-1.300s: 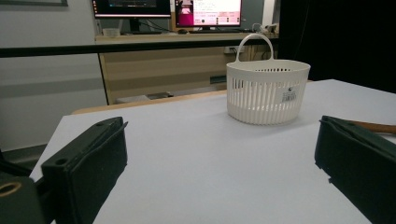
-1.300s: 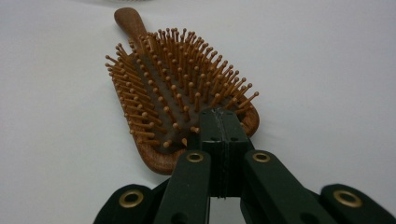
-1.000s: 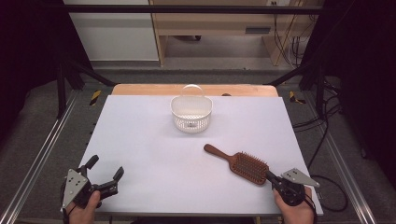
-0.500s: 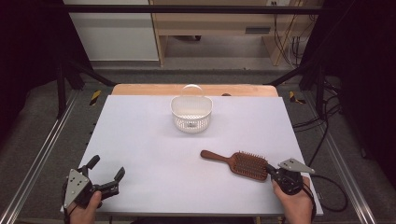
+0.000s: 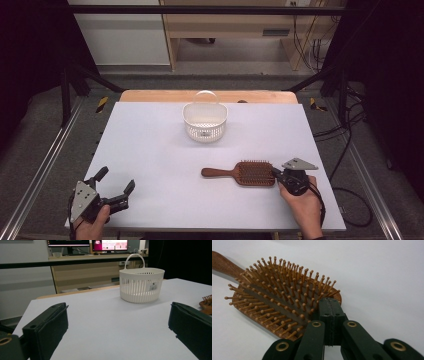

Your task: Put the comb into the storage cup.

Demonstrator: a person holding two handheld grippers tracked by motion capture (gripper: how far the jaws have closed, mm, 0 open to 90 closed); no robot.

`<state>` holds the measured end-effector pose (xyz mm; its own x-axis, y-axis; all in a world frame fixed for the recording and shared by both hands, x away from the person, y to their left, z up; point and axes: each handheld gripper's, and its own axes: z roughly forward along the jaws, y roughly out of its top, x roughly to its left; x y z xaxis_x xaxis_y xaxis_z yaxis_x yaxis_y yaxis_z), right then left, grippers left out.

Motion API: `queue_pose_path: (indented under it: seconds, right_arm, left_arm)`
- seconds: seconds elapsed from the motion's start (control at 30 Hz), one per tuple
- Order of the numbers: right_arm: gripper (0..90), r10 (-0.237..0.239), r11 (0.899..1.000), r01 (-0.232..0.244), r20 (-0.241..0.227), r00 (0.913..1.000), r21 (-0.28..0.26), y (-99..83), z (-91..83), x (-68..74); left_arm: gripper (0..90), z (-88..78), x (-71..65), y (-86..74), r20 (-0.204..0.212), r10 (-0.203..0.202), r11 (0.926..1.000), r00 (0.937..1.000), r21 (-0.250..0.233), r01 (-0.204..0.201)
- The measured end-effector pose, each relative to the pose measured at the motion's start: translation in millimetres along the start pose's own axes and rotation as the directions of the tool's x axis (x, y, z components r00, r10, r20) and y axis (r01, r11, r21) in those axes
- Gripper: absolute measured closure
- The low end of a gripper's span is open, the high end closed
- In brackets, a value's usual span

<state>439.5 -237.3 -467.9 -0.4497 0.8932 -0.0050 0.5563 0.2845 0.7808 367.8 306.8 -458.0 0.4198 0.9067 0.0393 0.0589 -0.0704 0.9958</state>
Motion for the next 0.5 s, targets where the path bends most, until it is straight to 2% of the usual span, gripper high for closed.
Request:
queue_pose_path:
  seconds: [0.1,0.13,0.17,0.23,0.27,0.5]
  right_arm:
    - [90.0,-0.014,1.0,0.014,-0.01,0.9998,0.005,5.8,6.1,8.2]
    - [90.0,-0.034,0.999,0.035,-0.024,0.9991,0.01,11.4,12.2,16.8]
    - [90.0,-0.034,0.999,0.035,-0.024,0.9991,0.01,11.4,12.2,16.8]
    - [90.0,-0.062,0.998,0.063,-0.04,0.9973,0.012,18.9,21.0,29.9]
    - [90.0,-0.062,0.998,0.063,-0.04,0.9973,0.012,18.9,21.0,29.9]
    - [90.0,-0.11,0.994,0.111,-0.065,0.9918,0.015,36.8,41.3,54.7]
  left_arm:
    - [2.5,-0.2,0.6,0.0,0.0,-0.001,1.0,1.0,0.002,0.001]
    - [2.5,-0.4,0.9,-0.1,-0.001,-0.006,1.0,1.0,0.0,0.006]
    - [2.6,-0.4,0.9,-0.1,-0.001,-0.006,1.0,1.0,0.0,0.006]
    - [2.5,-0.8,1.1,0.2,0.0,-0.005,1.0,1.0,-0.001,0.005]
    - [2.6,-0.8,1.1,0.2,0.0,-0.005,1.0,1.0,-0.001,0.005]
    - [2.7,0.9,-0.4,-0.1,0.007,0.0,1.0,1.0,0.007,0.0]
